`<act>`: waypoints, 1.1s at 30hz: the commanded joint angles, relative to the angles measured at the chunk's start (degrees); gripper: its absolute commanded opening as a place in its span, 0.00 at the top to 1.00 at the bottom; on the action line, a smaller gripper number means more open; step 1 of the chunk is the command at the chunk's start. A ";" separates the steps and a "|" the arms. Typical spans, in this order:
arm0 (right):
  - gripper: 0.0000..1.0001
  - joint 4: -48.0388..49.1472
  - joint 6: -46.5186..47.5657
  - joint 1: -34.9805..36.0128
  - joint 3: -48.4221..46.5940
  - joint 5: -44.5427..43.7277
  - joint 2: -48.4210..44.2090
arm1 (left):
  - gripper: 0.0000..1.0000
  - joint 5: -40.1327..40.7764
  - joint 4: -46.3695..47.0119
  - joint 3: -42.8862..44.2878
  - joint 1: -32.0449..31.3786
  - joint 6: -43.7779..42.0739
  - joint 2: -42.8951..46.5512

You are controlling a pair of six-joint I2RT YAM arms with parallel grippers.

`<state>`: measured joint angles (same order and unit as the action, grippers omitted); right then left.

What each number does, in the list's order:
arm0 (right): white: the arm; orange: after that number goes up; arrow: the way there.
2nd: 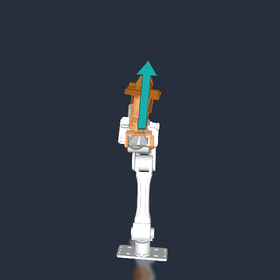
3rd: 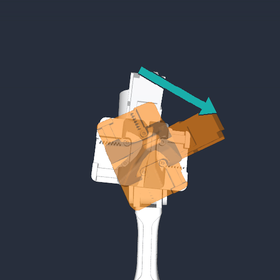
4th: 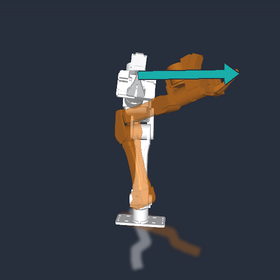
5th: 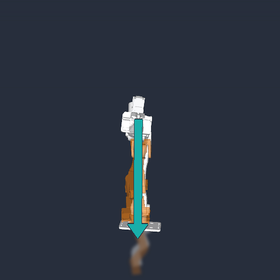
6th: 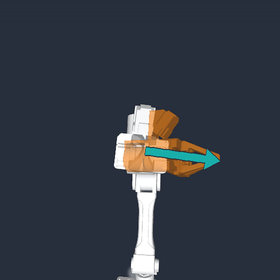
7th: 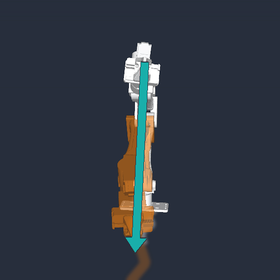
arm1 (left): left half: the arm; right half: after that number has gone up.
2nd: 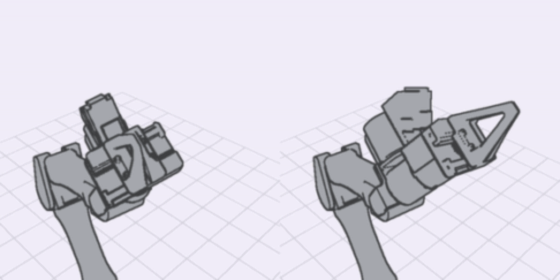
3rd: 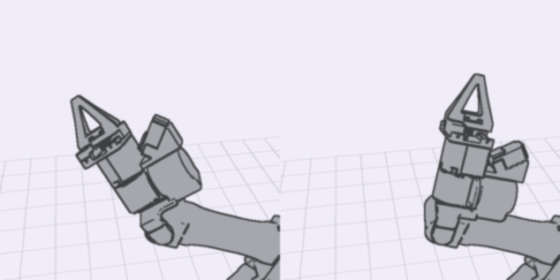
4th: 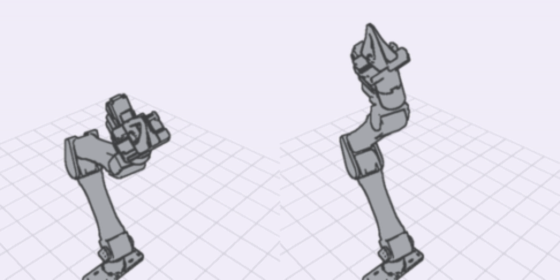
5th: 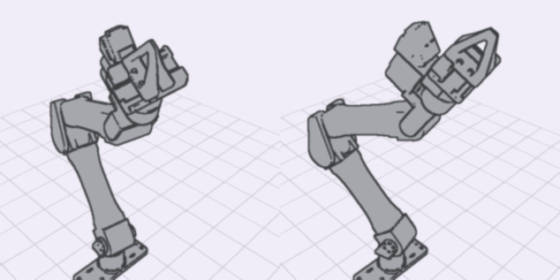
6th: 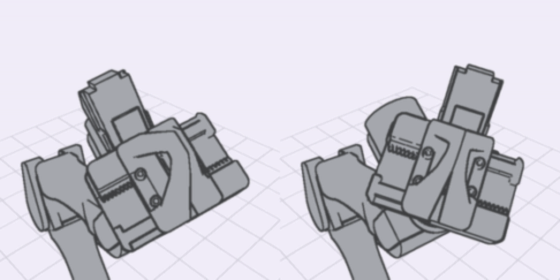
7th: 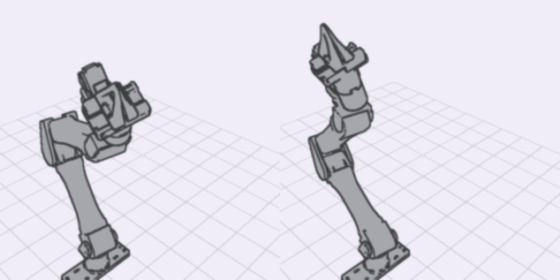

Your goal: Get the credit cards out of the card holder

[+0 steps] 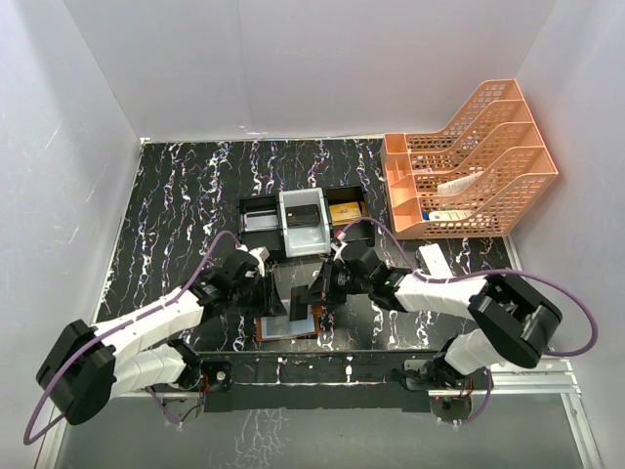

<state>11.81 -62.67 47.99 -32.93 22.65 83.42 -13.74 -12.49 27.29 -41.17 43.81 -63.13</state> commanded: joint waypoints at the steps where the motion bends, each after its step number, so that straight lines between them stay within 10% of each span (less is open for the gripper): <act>1: 1.00 -0.78 1.91 -0.19 0.00 -3.57 -3.53 | 0.61 2.23 -1.26 0.49 -0.32 0.53 4.56; 18: 1.00 2.39 9.21 -0.31 -2.65 -12.15 -9.00 | 0.03 23.88 -16.43 9.52 -0.23 -3.25 11.85; 33: 1.00 -3.03 11.94 -7.91 -10.68 -17.93 -8.47 | 0.01 11.93 -19.50 16.25 22.50 -17.71 7.08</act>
<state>7.99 -49.95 44.82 -40.18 5.32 74.63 3.57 -28.25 39.94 -24.56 32.03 -56.80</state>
